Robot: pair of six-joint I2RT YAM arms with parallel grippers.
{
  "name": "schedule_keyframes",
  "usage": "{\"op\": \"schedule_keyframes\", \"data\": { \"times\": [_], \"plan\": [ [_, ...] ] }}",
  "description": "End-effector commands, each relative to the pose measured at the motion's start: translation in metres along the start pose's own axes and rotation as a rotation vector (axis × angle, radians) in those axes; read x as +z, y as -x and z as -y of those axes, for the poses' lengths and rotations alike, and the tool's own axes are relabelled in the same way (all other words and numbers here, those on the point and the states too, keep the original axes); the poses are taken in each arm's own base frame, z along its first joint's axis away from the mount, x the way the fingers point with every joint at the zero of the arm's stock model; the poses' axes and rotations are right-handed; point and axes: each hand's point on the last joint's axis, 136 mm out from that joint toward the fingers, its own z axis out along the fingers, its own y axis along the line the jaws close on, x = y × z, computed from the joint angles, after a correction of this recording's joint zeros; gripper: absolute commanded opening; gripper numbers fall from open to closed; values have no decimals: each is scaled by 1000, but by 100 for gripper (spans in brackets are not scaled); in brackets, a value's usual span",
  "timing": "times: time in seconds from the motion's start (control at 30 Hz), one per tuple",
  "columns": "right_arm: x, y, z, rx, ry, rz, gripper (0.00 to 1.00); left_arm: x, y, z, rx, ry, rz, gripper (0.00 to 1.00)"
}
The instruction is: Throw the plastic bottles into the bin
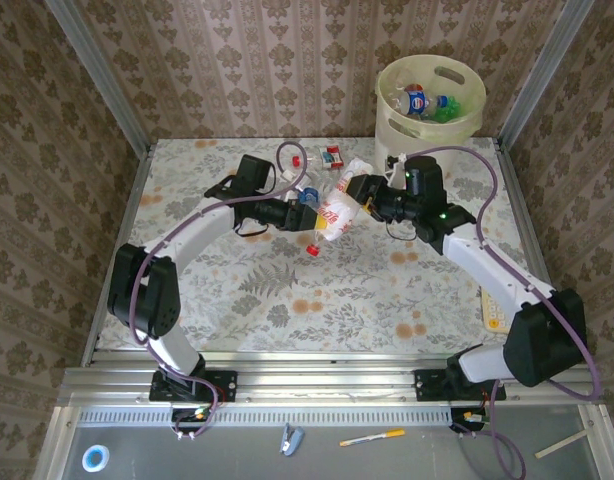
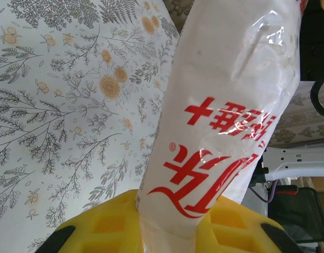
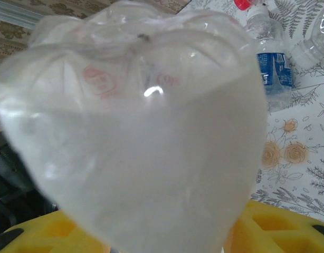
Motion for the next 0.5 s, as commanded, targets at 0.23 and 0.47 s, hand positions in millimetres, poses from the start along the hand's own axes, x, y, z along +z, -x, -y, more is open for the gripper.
{"op": "schedule_keyframes", "data": {
  "times": [0.23,0.47],
  "plan": [
    [-5,3,3,11,-1,33,29,0,1,19,48,-71,-31,15],
    [-7,1,11,31,-30,35,11,-8,8,10,61,6,-2,60]
  ]
}}
